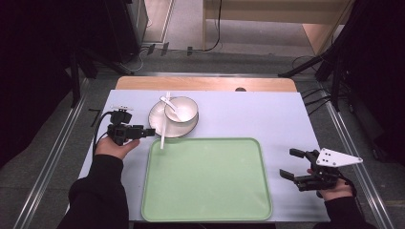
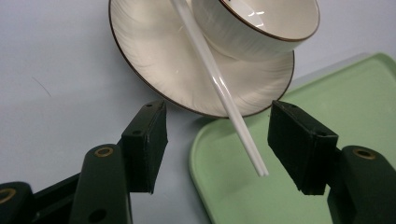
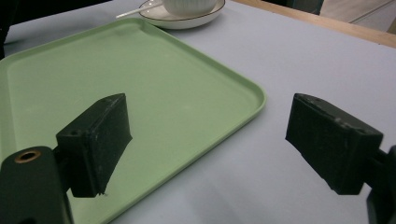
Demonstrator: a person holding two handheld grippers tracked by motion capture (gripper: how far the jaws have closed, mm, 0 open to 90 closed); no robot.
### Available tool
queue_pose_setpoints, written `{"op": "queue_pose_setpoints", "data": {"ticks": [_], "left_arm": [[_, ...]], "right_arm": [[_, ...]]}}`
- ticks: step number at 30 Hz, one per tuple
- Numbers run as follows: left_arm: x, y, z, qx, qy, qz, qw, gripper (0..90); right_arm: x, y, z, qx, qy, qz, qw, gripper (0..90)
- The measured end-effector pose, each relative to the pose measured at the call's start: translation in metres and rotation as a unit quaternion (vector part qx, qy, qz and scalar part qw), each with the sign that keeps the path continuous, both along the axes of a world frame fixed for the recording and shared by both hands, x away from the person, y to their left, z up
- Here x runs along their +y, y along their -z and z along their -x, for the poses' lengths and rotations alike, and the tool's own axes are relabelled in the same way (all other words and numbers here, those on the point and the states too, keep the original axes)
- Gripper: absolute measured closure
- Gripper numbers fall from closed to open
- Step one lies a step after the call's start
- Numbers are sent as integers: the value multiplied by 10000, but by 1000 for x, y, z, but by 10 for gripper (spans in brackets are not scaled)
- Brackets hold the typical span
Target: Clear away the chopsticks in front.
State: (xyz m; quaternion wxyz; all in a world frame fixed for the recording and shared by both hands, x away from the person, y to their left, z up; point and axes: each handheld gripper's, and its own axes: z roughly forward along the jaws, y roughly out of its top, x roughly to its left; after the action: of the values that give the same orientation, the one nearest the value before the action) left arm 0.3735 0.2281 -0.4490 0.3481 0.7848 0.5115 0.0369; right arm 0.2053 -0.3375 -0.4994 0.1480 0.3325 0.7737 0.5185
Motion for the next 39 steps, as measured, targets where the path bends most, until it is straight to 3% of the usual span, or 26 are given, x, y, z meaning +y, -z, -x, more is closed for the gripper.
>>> {"op": "queue_pose_setpoints", "data": {"ticks": [8, 11, 15, 22, 27, 33, 39], "left_arm": [[-11, -1, -19, -3, -33, -199, 9998, 443], [-20, 5, -30, 170, -111, -315, 9993, 500], [-29, 10, -36, 221, -194, -403, 9988, 565], [-37, 20, -45, 255, -351, -364, 9984, 640], [-41, 23, -46, 222, -406, -443, 9979, 656], [-42, 26, -49, 246, -457, -363, 9980, 667], [-47, 30, -49, 256, -528, -561, 9967, 717]], "right_arm": [[0, 0, 0, -2, -3, -5, 10000, 141], [0, 0, 0, -8, 0, -1, 10000, 141], [0, 0, 0, -11, -2, 3, 10000, 141], [-1, 0, 1, -3, -10, 4, 10000, 140], [-1, 0, 1, -13, -9, 14, 10000, 141], [-1, 0, 1, -6, -15, 11, 10000, 141], [0, 0, 1, 3, -20, 9, 10000, 141]]}}
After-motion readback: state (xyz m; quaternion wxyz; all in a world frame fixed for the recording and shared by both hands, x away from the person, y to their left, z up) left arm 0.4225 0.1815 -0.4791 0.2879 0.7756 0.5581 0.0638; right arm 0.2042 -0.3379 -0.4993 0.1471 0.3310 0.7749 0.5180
